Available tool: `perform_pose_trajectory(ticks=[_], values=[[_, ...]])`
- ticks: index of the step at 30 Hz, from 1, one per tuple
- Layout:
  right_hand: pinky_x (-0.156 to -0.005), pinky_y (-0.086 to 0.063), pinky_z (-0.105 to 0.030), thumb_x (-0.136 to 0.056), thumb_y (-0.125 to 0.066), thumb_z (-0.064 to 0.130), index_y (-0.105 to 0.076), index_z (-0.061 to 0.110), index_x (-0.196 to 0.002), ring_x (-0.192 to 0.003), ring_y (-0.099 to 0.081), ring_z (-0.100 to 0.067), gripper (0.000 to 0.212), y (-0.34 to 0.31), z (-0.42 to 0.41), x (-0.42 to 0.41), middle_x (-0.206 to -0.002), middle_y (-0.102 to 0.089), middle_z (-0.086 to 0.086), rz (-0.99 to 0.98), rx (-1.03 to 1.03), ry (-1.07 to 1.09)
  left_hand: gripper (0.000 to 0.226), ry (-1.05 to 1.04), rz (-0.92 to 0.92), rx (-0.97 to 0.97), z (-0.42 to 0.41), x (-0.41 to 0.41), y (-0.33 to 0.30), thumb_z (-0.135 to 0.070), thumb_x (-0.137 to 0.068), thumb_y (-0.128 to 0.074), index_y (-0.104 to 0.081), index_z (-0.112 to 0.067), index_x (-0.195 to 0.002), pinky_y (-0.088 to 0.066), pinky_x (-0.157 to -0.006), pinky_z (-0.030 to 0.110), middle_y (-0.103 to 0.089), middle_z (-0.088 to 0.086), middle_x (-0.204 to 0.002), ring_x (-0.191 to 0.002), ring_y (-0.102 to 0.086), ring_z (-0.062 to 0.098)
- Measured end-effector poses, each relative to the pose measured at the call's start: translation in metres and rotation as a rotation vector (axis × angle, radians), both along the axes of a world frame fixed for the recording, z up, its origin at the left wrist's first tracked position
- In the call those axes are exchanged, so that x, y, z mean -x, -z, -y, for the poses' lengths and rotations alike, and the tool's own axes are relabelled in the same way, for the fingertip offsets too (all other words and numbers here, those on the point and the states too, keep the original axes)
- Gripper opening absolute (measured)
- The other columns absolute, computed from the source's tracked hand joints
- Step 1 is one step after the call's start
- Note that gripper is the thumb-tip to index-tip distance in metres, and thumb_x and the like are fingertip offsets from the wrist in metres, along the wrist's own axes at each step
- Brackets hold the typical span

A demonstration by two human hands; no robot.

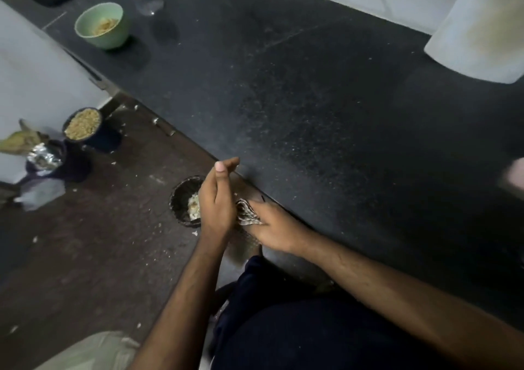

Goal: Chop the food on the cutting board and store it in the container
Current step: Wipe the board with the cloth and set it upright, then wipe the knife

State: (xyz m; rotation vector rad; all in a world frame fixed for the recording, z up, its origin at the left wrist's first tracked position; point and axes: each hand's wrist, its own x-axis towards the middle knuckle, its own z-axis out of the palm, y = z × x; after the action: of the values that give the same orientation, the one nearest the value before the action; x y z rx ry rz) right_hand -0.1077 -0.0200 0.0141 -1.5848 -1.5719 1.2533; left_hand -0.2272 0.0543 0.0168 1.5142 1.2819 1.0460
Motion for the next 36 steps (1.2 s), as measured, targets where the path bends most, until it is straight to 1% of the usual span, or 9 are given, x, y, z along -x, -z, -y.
perform_pose_trajectory(ticks=[2,5,8,12,18,22,27,31,36], values=[[-0.089,-0.046,-0.013,-0.095,-0.061,0.014,-0.062,0.024,-0.128,-0.100,-0.062,0.006,0.035,-0.007,0.004,0.003,-0.114,-0.068,0.017,-0.061,-0.008,0.052,0.055,-0.025,0.047,-0.009,0.002,0.010,-0.002,-0.042,-0.111,-0.029,-0.071,-0.008,-0.121,-0.050,-0.106,0.043,-0.073,0.000,-0.120,-0.119,-0.066,0.014],[-0.085,-0.058,-0.038,-0.090,-0.055,0.036,-0.051,0.040,-0.130,-0.097,-0.069,-0.011,0.041,-0.012,0.000,-0.016,-0.112,-0.072,0.012,0.123,-0.014,0.188,0.056,-0.041,0.062,-0.011,0.006,0.012,-0.007,-0.043,-0.110,-0.029,-0.071,-0.008,-0.121,-0.051,-0.105,0.044,-0.074,0.000,-0.119,-0.118,-0.067,0.015],[-0.087,-0.059,-0.043,-0.087,-0.053,0.047,-0.053,0.035,-0.133,-0.101,-0.069,-0.010,0.047,-0.013,-0.007,-0.044,-0.113,-0.072,0.011,0.073,-0.043,0.367,0.053,-0.005,0.054,-0.007,0.009,-0.002,-0.007,-0.040,-0.111,-0.030,-0.071,-0.008,-0.120,-0.053,-0.103,0.042,-0.074,-0.001,-0.118,-0.115,-0.068,0.013],[-0.100,-0.053,-0.037,-0.096,-0.063,0.015,-0.065,0.015,-0.128,-0.111,-0.065,-0.005,0.033,-0.028,-0.004,-0.086,-0.118,-0.071,0.006,-0.051,-0.123,0.598,0.055,0.116,0.020,0.002,0.008,-0.031,-0.005,-0.047,-0.110,-0.031,-0.072,-0.013,-0.122,-0.052,-0.104,0.041,-0.073,-0.004,-0.120,-0.117,-0.066,0.009],[-0.095,-0.054,-0.028,-0.088,-0.060,-0.002,-0.063,0.018,-0.128,-0.106,-0.067,-0.003,0.045,-0.037,0.056,-0.155,-0.113,-0.072,0.010,0.161,-0.228,0.851,0.051,0.367,0.025,0.007,0.012,-0.105,0.000,-0.047,-0.110,-0.033,-0.072,-0.016,-0.122,-0.053,-0.103,0.044,-0.073,-0.007,-0.119,-0.117,-0.066,0.008],[-0.106,-0.046,-0.025,-0.077,-0.053,-0.015,-0.060,0.017,-0.138,-0.122,-0.060,-0.011,0.069,-0.042,0.112,-0.182,-0.133,-0.065,0.001,0.472,-0.248,0.851,0.045,0.560,0.021,-0.023,0.031,-0.156,-0.003,-0.042,-0.110,-0.037,-0.073,-0.016,-0.121,-0.053,-0.101,0.035,-0.073,-0.008,-0.118,-0.115,-0.065,0.004],[-0.116,-0.037,-0.041,-0.082,-0.049,-0.010,-0.051,0.022,-0.148,-0.146,-0.038,-0.024,0.074,-0.009,0.167,-0.169,-0.158,-0.041,-0.005,0.763,0.143,0.604,0.034,0.800,-0.031,-0.125,0.054,-0.189,0.001,-0.033,-0.109,-0.047,-0.072,-0.014,-0.120,-0.053,-0.097,0.033,-0.072,-0.008,-0.116,-0.112,-0.066,0.006],[-0.113,-0.041,-0.038,-0.083,-0.049,-0.003,-0.050,0.036,-0.146,-0.145,-0.038,-0.014,0.074,-0.011,0.177,-0.137,-0.158,-0.041,0.008,0.616,0.154,0.541,0.028,0.896,-0.077,-0.132,0.060,-0.182,0.009,-0.026,-0.108,-0.051,-0.072,-0.012,-0.119,-0.053,-0.098,0.036,-0.072,-0.005,-0.116,-0.112,-0.065,0.007],[-0.088,-0.052,-0.032,-0.092,-0.060,0.015,-0.057,0.046,-0.108,-0.102,-0.066,-0.002,0.035,-0.047,0.184,-0.133,-0.108,-0.071,0.016,0.241,0.186,0.377,0.032,1.159,-0.170,-0.141,0.069,-0.171,0.016,-0.034,-0.105,-0.052,-0.073,-0.015,-0.120,-0.049,-0.100,0.030,-0.071,-0.008,-0.120,-0.115,-0.063,0.004]])
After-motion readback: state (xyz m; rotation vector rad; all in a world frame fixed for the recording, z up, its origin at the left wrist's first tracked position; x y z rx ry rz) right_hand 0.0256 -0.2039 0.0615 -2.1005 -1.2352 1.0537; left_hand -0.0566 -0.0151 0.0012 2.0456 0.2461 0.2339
